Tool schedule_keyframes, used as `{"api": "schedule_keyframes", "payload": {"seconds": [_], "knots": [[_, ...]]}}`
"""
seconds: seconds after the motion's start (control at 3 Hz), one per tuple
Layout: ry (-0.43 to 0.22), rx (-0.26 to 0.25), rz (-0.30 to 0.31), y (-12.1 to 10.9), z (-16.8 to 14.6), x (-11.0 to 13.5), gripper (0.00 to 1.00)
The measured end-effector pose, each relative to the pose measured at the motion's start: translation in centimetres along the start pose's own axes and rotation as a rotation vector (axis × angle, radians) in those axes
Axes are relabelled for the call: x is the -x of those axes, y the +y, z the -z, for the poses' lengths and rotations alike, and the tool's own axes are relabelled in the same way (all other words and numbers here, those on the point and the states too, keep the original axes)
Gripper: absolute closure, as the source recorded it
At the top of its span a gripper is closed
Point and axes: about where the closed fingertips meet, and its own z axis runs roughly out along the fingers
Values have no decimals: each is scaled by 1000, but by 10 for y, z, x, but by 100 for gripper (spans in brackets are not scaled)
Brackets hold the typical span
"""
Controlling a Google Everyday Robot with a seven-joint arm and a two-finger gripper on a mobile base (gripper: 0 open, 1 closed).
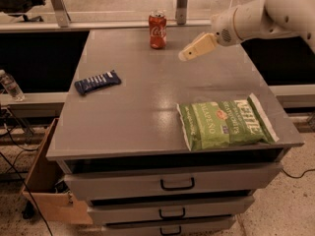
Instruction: Move coke can near green jalapeno chip bag
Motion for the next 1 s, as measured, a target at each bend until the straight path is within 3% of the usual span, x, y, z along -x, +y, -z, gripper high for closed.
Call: {"api": "schedule_keyframes", "payload": {"seconds": [0.67,1.0], "knots": [[-166,-45,-186,-24,-83,-7,0],[-221,-35,-252,-33,-125,0,0]]}}
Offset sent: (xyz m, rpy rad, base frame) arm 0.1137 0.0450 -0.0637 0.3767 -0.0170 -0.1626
